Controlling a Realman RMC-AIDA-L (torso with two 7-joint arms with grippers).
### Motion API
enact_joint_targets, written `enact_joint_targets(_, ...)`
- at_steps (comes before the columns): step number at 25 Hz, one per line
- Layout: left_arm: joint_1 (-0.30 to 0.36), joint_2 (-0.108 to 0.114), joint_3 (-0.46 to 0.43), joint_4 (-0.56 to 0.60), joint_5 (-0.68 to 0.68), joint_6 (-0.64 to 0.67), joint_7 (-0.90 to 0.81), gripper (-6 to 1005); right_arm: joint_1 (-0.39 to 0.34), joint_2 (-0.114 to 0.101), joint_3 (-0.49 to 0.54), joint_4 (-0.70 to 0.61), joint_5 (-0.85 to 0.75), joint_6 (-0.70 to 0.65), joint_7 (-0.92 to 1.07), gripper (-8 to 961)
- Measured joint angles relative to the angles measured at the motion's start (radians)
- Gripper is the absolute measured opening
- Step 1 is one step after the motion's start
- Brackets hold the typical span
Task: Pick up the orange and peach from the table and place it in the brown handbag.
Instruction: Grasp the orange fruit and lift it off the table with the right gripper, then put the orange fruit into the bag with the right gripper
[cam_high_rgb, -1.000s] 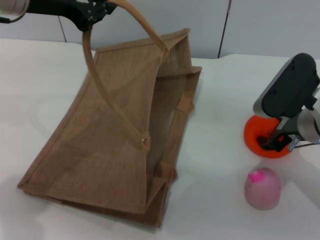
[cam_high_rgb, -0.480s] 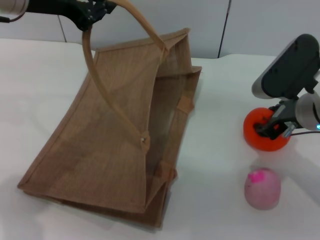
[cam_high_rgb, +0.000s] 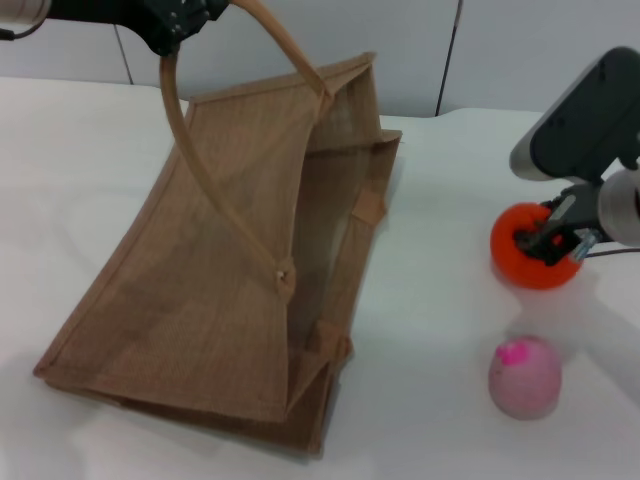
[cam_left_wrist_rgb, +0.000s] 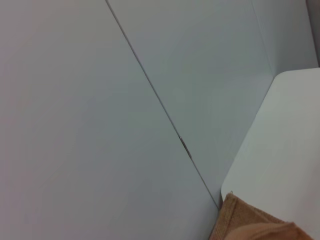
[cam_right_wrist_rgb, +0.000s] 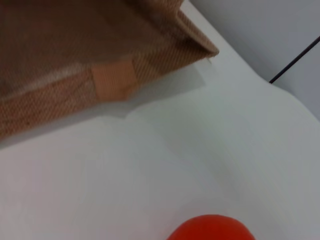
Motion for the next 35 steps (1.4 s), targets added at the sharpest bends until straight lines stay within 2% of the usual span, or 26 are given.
enact_joint_targets(9,-0.002,0.000,-0.001,0.024,-0.007,0.007,0.000,120,-0.018,0.002,-0.001,-0.197,0.011,0.079,-0.004,409)
enact_joint_targets(14,-0.012,-0.002,0.009,0.039,-0.047,0.013,0.001,120,-0.009,0.002,-0.057,-0.250,0.116,0.063,-0.009,363)
enact_joint_targets(21,-0.015,-0.002,0.032,0.068,-0.100,0.014,0.002,120,0.040,0.003,-0.121,-0.179,0.204,-0.062,-0.033,279)
enact_joint_targets(29,-0.023,-0.004,0.057,0.076,-0.140,0.014,-0.003,119,0.105,0.003,-0.118,-0.030,0.394,-0.214,-0.198,225)
enact_joint_targets(35,-0.018,-0.003,0.066,0.106,-0.154,0.014,-0.010,119,0.175,0.004,-0.126,0.086,0.443,-0.285,-0.260,200)
